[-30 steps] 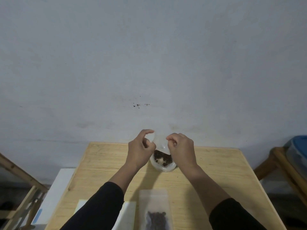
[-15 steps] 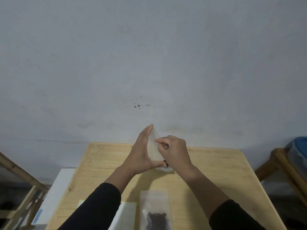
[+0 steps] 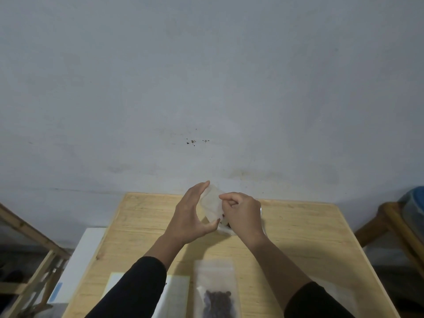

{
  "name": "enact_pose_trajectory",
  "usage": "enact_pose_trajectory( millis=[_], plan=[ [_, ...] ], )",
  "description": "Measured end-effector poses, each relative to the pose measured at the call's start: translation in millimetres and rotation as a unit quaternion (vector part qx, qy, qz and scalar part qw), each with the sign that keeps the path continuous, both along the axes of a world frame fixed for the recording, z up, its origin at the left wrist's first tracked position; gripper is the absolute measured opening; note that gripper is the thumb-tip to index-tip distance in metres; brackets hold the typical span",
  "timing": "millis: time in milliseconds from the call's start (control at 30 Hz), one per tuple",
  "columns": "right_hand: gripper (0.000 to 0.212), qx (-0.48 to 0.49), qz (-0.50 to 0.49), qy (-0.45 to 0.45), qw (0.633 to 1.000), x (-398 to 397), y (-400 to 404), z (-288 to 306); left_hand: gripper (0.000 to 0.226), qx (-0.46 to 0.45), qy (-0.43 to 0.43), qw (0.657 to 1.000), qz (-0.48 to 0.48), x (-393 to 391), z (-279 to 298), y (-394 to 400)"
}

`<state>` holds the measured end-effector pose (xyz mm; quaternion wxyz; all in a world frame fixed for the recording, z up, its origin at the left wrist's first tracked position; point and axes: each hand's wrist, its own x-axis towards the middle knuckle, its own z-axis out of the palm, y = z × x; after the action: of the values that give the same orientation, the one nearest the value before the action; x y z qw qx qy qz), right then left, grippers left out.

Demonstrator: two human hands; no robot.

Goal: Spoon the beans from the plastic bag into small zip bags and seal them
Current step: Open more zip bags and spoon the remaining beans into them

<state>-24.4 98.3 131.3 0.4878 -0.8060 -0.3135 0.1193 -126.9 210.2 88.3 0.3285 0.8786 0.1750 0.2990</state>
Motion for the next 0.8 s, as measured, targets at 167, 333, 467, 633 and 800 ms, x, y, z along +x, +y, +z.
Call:
enact_pose_trajectory(
  millis=[167,333,467,633,800],
  plan=[
    [0.017,0.043,0.078,0.125,0.988,6,-8,-9,0.089,0.02,-0.005,1.0,0.011,-1,-9,2],
    [0.022,0.046,-0.065,0.117,0.99,36,-34,-52,0.093,0.014,-0.011,0.998,0.054,-8,-15,8],
    [0.035,-0.143,-0.131,0.04,0.98,59,-60,-103,0.1,0.011,0.01,0.996,0.091,-13,-24,12],
    [0.019,-0.244,-0.107,0.011,0.964,69,-70,-139,0.103,-0.015,0.032,0.993,0.117,-17,-36,10],
    [0.016,-0.231,-0.114,-0.031,0.966,75,-65,-165,0.1,-0.021,0.036,0.992,0.118,-14,-45,8]
  ],
)
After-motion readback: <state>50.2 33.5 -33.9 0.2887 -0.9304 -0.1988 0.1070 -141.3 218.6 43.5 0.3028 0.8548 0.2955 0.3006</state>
